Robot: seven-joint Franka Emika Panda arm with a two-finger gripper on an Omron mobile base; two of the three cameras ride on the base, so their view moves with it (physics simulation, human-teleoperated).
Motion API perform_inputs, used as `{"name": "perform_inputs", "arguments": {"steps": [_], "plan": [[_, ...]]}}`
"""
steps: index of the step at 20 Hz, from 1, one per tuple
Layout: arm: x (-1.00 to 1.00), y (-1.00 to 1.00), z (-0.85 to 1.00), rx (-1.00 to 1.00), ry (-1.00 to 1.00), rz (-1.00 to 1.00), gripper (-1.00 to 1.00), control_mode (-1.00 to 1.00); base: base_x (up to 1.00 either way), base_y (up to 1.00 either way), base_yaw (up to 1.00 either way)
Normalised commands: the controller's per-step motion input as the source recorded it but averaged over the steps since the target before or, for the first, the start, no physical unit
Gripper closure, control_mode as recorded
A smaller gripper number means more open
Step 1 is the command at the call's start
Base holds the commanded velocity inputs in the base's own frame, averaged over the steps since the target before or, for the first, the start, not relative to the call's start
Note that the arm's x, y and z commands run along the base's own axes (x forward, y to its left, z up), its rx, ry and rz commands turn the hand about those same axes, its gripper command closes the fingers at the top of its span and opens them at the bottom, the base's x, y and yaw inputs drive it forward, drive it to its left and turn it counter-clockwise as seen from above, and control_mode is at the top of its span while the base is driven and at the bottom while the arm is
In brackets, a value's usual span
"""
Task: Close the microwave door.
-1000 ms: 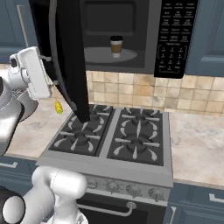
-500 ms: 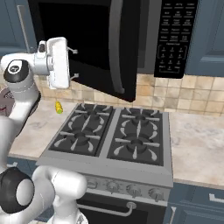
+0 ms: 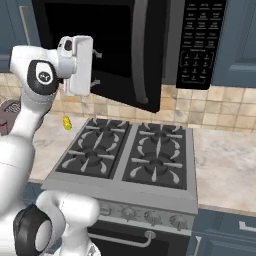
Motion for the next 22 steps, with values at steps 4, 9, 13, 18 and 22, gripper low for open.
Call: {"name": "perform_inputs", "arguments": {"steps": [4,9,13,18,22], "plan": [[0.31,-0.21,0.0,0.07,-0.03,0.46,-1.0,-1.0,0.0,0.0,0.0],[0.54,-0.29,0.01,0.13,-0.01,0.19,-1.0,-1.0,0.0,0.0,0.0],[0.57,-0.31,0.04,0.09,0.0,0.12,-1.0,-1.0,0.0,0.0,0.0],[0.49,-0.27,0.06,0.09,0.04,0.08,-1.0,-1.0,0.0,0.0,0.0],[0.3,-0.24,0.01,0.16,0.0,0.04,-1.0,-1.0,0.0,0.0,0.0]]}}
